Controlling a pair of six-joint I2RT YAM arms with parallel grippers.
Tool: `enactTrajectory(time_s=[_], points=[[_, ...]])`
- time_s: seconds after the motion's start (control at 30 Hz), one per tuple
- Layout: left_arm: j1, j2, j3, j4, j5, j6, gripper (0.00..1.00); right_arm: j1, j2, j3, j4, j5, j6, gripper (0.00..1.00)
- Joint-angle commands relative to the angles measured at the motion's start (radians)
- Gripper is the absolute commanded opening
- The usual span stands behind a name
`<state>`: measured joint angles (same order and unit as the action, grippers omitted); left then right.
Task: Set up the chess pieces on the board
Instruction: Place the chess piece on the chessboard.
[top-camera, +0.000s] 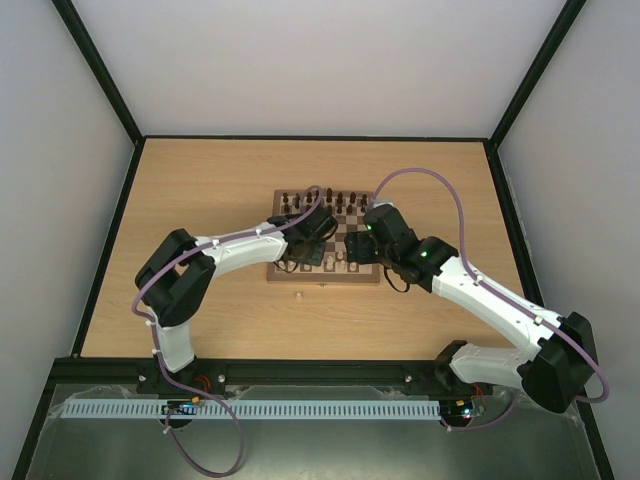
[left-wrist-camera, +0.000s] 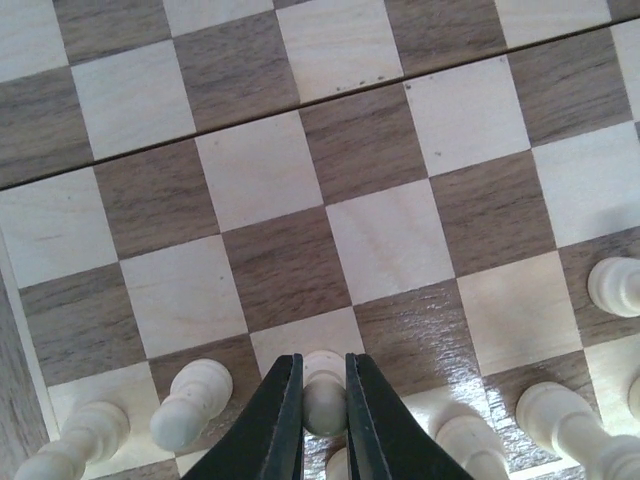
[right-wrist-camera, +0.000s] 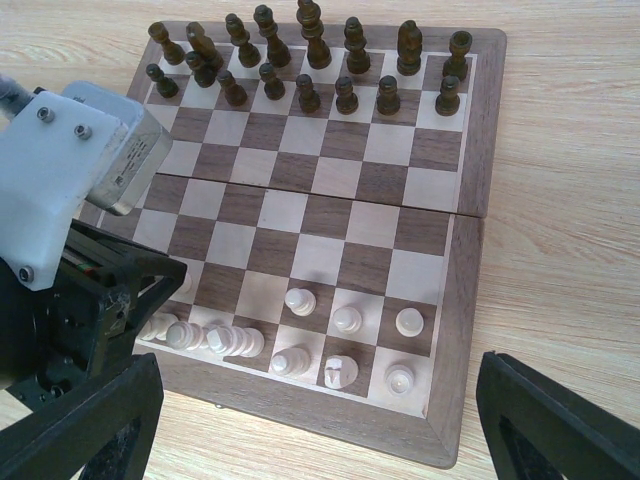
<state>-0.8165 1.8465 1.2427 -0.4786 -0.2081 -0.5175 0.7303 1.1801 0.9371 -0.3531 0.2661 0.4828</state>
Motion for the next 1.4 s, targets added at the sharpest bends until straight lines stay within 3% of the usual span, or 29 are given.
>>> enactTrajectory(time_s=[0.0,1.0,1.37], points=[[0.007,0.037,0.028,-0.003,0.022,0.014,0.04,-0.006,0.003,-0.006,-0.015,0.007,0.005,0.86],[0.008,0.001,0.016,-0.082,-0.042,0.009,0.05,-0.004,0.013,-0.005,-0.015,0.001,0.003,0.87],[0.008,0.01,0.03,-0.092,-0.045,0.006,0.13,-0.005,0.009,-0.006,-0.015,-0.008,0.002,0.87]])
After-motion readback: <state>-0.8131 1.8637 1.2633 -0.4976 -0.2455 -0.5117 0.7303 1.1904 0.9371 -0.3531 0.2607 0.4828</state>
